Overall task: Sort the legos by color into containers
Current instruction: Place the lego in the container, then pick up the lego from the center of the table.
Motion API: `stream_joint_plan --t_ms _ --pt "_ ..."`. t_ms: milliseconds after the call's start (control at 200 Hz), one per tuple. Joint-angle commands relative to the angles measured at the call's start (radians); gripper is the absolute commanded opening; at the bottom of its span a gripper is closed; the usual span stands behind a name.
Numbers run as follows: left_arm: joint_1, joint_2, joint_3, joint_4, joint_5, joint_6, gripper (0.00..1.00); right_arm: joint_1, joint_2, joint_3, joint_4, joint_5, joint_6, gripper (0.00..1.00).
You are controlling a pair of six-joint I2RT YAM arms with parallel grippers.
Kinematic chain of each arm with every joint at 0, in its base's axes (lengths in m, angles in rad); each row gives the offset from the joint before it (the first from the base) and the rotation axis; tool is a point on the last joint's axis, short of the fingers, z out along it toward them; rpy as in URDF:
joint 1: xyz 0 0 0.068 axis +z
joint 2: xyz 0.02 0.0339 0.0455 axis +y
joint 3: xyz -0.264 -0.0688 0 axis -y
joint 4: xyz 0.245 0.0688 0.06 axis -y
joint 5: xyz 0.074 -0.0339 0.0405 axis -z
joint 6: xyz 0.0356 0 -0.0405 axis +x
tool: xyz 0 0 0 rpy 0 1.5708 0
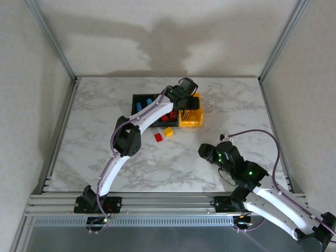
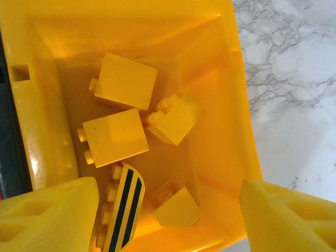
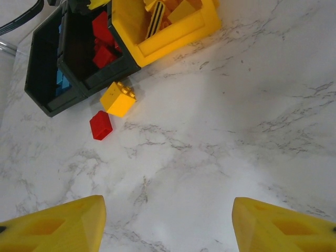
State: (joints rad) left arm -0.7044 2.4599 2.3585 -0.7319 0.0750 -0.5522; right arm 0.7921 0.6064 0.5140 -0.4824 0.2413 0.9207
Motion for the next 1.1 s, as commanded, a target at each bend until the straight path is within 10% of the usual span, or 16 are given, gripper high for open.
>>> stream_joint_plan --t_ms 0,651,1096 --pt "-0.026 -0.164 -0.075 -0.007 -0.026 0.015 0.71 -0.007 0.002 0.005 0.015 -0.014 -0.045 0.65" --pt "0.041 -1.069 -1.307 0.314 -0.077 -0.148 0.73 0.05 0.521 0.103 0.47 -0.023 -0.254 0.69" --pt "0.144 -1.367 -1.516 0.218 -0.089 -0.167 0.76 0.057 1.059 0.349 0.682 0.014 -0.418 0.73"
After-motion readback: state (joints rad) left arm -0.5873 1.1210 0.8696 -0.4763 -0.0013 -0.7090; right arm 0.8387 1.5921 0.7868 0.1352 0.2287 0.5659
